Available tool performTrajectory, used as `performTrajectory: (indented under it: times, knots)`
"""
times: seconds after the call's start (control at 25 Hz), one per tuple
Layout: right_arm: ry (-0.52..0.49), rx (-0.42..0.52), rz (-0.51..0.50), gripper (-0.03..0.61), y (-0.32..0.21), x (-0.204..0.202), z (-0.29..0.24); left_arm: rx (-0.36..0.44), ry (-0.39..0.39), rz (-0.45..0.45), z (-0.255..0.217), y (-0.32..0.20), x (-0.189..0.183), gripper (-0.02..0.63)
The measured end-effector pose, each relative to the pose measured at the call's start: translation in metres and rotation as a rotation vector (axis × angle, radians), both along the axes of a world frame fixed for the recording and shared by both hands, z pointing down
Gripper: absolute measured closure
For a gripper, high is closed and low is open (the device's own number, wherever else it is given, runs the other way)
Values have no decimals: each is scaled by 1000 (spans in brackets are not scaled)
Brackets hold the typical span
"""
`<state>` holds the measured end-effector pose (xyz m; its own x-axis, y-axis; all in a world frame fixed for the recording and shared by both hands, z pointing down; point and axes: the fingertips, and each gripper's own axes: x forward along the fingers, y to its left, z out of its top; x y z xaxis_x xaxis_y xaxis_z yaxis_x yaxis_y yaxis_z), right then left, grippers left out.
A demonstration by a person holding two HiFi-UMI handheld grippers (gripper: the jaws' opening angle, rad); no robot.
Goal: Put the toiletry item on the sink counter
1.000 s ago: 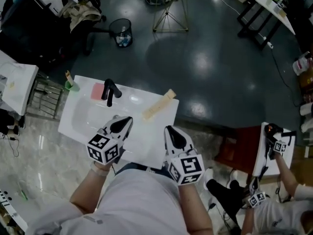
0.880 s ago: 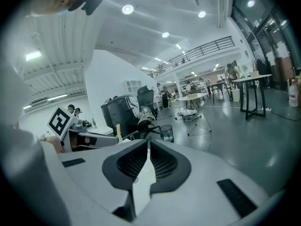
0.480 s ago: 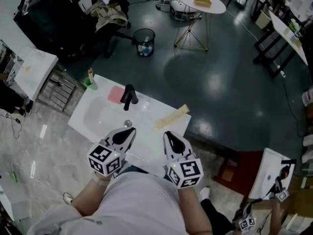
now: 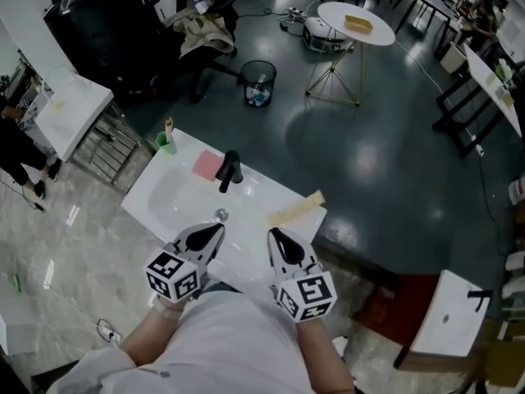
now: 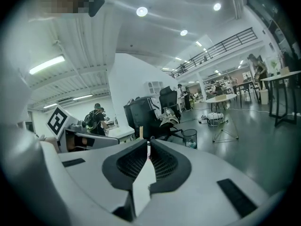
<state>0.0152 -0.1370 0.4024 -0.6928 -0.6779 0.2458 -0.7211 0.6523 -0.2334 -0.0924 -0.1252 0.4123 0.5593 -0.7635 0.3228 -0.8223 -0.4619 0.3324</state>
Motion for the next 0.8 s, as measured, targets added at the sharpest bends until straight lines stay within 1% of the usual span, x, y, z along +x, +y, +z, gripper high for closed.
performTrajectory:
  times: [0.12, 0.28, 0.44, 0.68, 0.8]
  knots:
    - [-4, 25, -32, 548, 4, -7, -3, 5, -1, -12, -1, 1, -5, 597]
    - [-8, 40, -41, 547, 6, -11, -6, 15, -9, -27, -3, 2, -10, 597]
    - [-2, 29, -37, 548, 7, -12, -3, 21, -5, -45, -4, 2, -15, 597]
    - [8, 25, -36, 546, 7, -13, -2, 24, 5, -49, -6, 2, -19, 597]
    - [13, 18, -26, 546, 6, -11, -3, 21, -11, -57, -3, 2, -21, 597]
